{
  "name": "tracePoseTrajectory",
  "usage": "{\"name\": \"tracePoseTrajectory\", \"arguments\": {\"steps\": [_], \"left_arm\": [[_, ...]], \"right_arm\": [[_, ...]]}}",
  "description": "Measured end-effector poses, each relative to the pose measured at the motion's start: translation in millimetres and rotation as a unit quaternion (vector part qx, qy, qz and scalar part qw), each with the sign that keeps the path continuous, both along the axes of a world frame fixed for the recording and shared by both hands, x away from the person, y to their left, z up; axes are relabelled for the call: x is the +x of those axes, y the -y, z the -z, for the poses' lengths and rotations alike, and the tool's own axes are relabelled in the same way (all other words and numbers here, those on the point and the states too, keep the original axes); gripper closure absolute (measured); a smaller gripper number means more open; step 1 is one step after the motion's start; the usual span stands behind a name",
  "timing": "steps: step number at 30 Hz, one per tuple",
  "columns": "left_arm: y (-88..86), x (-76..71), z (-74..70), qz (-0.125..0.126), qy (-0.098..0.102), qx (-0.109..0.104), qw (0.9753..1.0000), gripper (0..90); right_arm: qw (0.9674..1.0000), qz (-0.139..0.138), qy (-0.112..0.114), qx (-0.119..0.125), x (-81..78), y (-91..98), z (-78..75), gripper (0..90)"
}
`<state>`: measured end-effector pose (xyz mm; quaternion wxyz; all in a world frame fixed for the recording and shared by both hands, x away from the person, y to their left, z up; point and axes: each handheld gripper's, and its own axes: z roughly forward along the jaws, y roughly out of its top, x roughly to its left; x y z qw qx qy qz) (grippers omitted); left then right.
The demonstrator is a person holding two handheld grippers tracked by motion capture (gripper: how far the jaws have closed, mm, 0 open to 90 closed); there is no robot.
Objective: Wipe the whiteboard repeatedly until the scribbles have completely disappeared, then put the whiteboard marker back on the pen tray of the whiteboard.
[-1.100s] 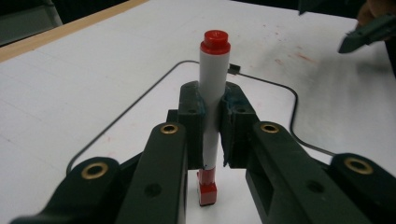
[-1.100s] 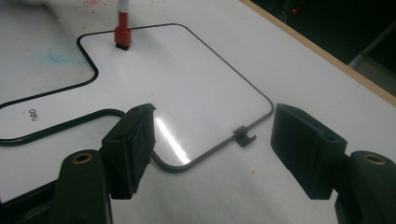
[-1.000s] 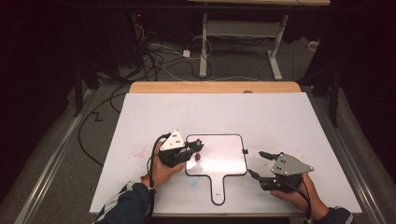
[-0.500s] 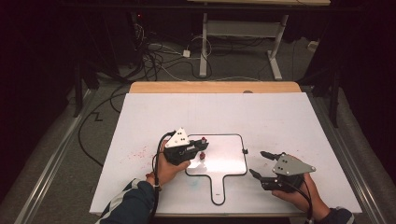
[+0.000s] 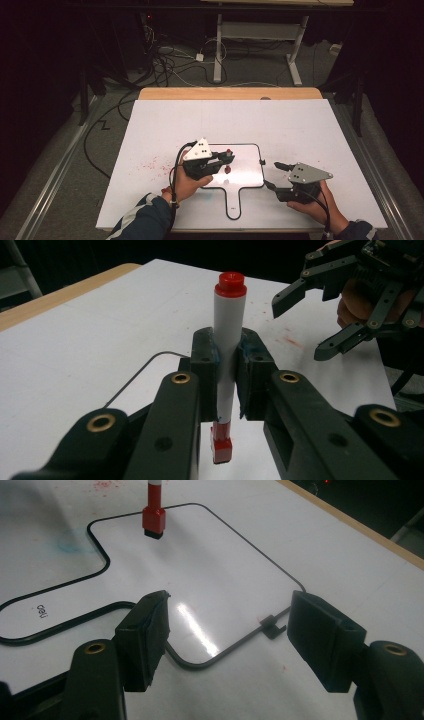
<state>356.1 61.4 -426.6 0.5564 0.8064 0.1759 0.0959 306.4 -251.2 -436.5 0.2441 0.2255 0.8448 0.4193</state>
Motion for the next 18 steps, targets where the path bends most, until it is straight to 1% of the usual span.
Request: {"name": "tracePoseTrajectory", "arguments": {"steps": [3,5,6,7,9,11,12,14,16,17,18], "left_arm": [[10.5,-1.3,-2.8,0.010,-0.005,-0.003,0.9999,78.1],[19.2,-1.9,-3.1,0.020,-0.013,-0.008,0.9997,78.0],[24.5,-2.5,-3.4,0.023,-0.014,-0.003,0.9996,78.0],[29.5,-3.3,-3.8,0.027,-0.014,0.000,0.9995,78.0],[38.1,-4.0,-4.3,0.038,-0.018,-0.006,0.9991,78.0],[46.1,-4.4,-3.9,0.048,-0.026,-0.010,0.9985,77.9],[50.1,-4.9,-3.1,0.051,-0.028,-0.010,0.9982,77.9],[57.7,-6.4,-1.2,0.061,-0.033,-0.005,0.9976,77.9],[64.0,-8.0,0.1,0.068,-0.034,-0.002,0.9971,77.9],[66.6,-8.1,0.5,0.073,-0.039,-0.006,0.9966,77.9],[69.0,-7.8,0.5,0.079,-0.044,-0.009,0.9959,77.9]], "right_arm": [[0.9999,-0.007,-0.012,0.009,0.2,-1.7,-0.7,32.2],[0.9997,-0.007,-0.017,0.019,0.7,-4.0,-2.9,32.4],[0.9995,-0.008,-0.020,0.022,1.3,-5.6,-4.5,32.8],[0.9994,-0.009,-0.020,0.025,1.7,-7.7,-5.7,33.8],[0.9992,-0.014,-0.024,0.029,2.8,-11.9,-7.4,35.1],[0.9985,-0.021,-0.035,0.036,4.4,-15.3,-7.5,36.6],[0.9984,-0.021,-0.040,0.035,4.9,-17.2,-7.1,37.3],[0.9975,-0.028,-0.050,0.041,5.8,-18.7,-6.3,38.6],[0.9971,-0.031,-0.056,0.042,6.1,-19.2,-6.2,43.2],[0.9969,-0.030,-0.058,0.044,6.1,-19.1,-6.2,43.8],[0.9960,-0.034,-0.065,0.052,6.5,-18.4,-6.3,46.1]]}}
